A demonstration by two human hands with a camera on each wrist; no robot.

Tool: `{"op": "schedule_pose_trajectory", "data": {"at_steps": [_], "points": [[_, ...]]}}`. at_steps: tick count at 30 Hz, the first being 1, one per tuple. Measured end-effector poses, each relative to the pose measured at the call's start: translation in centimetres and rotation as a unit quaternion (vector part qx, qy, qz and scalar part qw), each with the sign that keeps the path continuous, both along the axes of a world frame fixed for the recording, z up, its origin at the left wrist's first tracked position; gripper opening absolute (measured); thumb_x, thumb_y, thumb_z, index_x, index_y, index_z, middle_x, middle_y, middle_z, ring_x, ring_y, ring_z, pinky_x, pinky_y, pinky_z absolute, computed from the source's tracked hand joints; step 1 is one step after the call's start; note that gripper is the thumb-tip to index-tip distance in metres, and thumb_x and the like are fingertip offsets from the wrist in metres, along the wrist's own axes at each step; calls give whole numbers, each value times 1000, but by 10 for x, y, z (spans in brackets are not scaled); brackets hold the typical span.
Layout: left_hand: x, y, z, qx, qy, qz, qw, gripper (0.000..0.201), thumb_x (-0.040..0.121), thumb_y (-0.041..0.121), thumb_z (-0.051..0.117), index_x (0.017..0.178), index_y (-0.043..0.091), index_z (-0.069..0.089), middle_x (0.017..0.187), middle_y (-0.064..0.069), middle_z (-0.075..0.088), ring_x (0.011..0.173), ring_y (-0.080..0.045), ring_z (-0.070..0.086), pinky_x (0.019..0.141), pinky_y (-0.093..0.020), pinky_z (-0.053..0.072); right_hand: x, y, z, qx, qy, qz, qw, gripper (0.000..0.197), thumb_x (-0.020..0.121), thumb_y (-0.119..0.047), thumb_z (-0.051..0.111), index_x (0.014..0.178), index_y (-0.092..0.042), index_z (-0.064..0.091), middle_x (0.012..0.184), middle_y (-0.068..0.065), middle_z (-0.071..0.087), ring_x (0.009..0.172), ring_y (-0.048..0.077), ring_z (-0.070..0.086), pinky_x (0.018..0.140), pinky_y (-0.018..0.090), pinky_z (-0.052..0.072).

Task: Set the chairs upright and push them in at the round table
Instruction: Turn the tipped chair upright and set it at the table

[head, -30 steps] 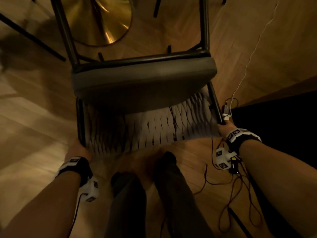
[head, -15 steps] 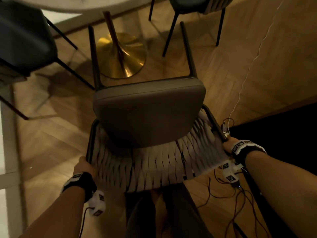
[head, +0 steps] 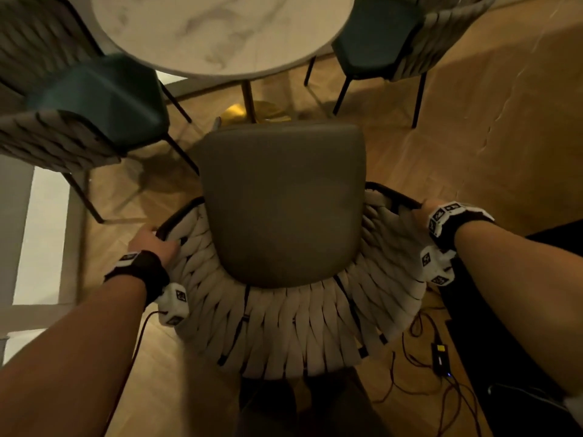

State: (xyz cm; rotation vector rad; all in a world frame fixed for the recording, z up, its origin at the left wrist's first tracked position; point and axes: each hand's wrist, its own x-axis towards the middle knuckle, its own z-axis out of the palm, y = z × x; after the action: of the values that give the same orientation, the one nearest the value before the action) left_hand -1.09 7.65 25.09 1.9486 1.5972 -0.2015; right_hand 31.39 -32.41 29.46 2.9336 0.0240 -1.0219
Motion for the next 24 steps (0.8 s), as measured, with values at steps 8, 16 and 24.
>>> {"op": "schedule_pose_trajectory", "data": {"at_steps": [8,16,24], "points": [[-37,-58,-32,-68,-123,100,985,98,72,37,82,147,20,22,139,-21,49,122,-43,52,101,-56,45,65,41,-16,10,-56,45,997,21,95,-21,51,106,-6,61,93,11,59,82,31,59,79,37,51],[3,-42,-33,-39,-77,92,992,82,87,29,66,150,17,14,136,-31,48,116,-50,52,91,-50,43,39,28,-29,305,-138,-162,928,79,86,-44,62,149,-21,21,145,16,45,129,38,46,107,48,41],[14,-58,-45,-52,-174,98,979,117,68,21,83,150,37,0,148,-17,42,127,-38,49,104,-56,44,-63,2,-88,303,22,-314,900,73,83,-29,72,140,-15,28,136,21,51,118,43,53,89,47,49]]}}
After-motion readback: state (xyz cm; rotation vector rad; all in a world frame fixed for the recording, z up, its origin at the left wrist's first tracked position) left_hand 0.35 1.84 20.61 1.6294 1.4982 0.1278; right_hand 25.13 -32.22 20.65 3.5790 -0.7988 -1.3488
